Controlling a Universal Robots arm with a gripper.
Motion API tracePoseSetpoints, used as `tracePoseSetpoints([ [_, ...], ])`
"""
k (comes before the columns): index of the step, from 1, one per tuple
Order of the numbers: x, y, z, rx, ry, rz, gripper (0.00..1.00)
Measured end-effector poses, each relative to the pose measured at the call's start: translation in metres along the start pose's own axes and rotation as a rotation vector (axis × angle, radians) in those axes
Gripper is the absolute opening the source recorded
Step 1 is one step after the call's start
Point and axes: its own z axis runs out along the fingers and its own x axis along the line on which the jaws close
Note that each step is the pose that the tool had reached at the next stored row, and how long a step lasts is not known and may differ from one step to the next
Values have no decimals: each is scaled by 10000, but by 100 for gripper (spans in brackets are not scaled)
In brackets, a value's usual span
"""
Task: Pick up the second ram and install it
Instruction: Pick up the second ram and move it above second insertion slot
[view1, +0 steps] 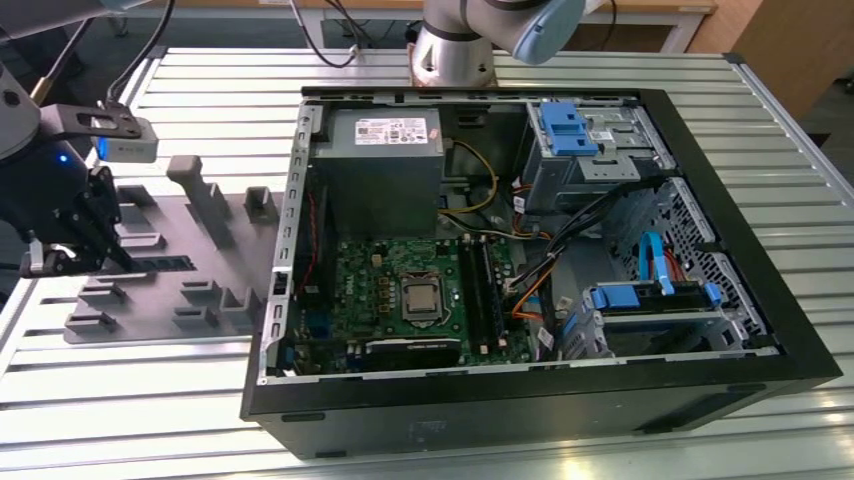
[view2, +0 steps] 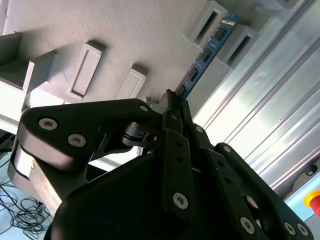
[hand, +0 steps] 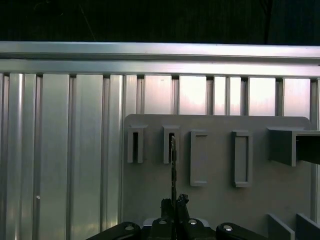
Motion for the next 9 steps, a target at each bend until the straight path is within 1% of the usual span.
tracePoseSetpoints([
  [9,0,0,-19,0,0,0,14],
])
